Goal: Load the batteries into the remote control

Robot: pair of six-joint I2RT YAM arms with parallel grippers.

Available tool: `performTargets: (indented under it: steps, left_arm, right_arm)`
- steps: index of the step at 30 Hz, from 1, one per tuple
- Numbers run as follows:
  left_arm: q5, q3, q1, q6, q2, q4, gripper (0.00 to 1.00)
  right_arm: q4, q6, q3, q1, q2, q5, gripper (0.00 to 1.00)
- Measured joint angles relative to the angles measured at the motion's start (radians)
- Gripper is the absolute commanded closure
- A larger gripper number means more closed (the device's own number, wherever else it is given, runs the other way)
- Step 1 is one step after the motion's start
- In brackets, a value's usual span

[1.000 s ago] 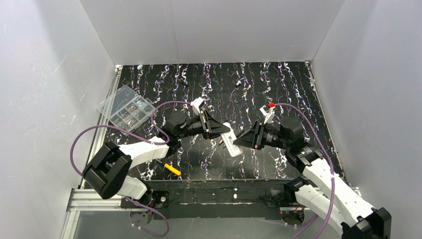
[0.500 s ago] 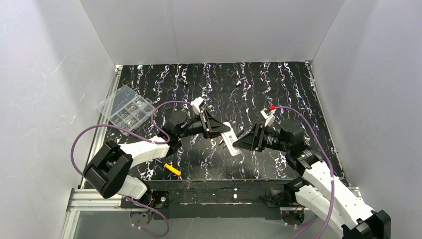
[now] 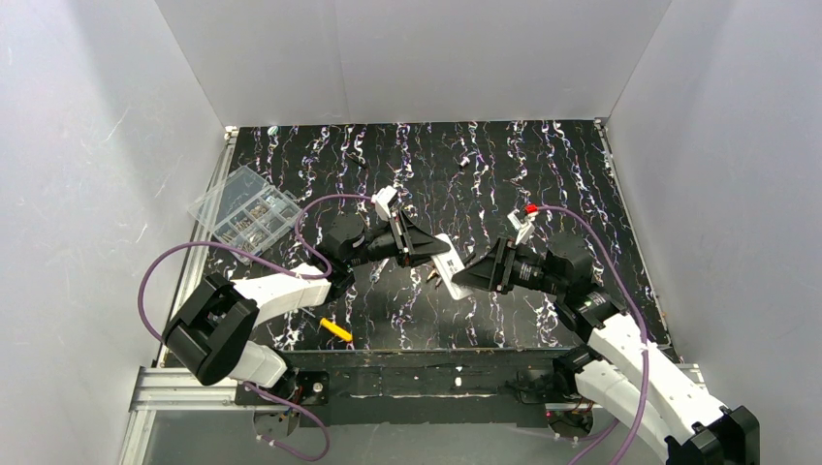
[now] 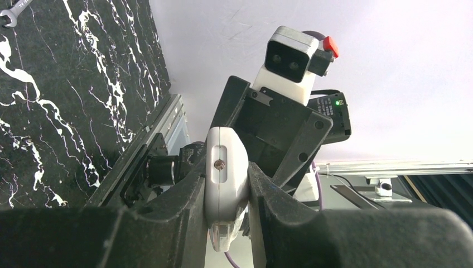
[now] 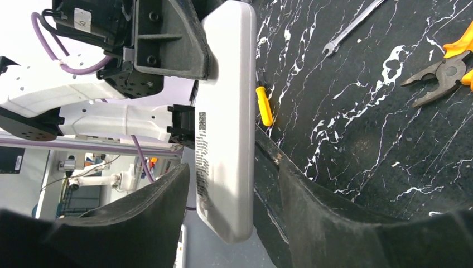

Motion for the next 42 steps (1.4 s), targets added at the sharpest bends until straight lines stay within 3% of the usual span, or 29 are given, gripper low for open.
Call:
performTargets:
  steps: [5,17,26,36,42]
  left_arm:
    - [-0.023,0.001,0.000,0.001,0.000,0.000,1.00]
    - [-0.081,0.014,0.000,0.028,0.000,0.010,1.00]
    - [-0.087,0.034,0.000,0.035,0.000,0.019,1.00]
    - [-0.088,0.046,0.002,0.034,0.000,0.019,1.00]
    - [-0.088,0.047,0.002,0.017,0.000,0.024,1.00]
  right_arm:
    - [0.032,0.026,-0.025,0.000,-0.001,-0.001,0.29]
    - [0.254,0.269,-0.126,0.000,-0.047,0.045,0.46]
    - [0.418,0.422,-0.180,0.000,-0.011,0.072,0.48]
    - [0.503,0.469,-0.192,0.000,0.032,0.070,0.64]
    - [0.516,0.471,-0.192,0.000,0.027,0.071,0.83]
